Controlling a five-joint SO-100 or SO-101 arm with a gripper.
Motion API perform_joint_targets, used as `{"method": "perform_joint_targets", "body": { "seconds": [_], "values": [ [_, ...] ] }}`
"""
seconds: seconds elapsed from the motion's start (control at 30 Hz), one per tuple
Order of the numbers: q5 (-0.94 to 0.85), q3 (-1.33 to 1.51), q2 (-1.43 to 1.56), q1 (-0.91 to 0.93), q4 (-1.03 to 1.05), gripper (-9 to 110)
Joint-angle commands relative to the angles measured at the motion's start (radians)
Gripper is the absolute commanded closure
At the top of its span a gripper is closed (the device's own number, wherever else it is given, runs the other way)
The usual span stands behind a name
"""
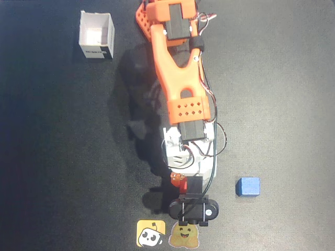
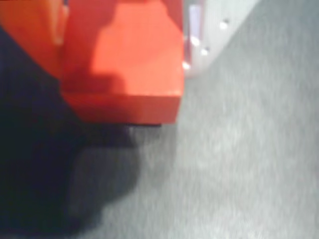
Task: Put the red cube on top of the blue cube.
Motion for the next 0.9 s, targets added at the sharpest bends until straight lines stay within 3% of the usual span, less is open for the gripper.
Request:
{"method": "perform_joint_targets", "body": {
  "seconds": [0.0,0.17,0.87],
  "values": [
    [0.005,-0.067,0.132,-0.008,0.063,95],
    [-0.009,-0.170,0.124,-0.044,0.158,95],
    [0.015,-0.328,0.031,-0.179,0.178,95]
  ]
}}
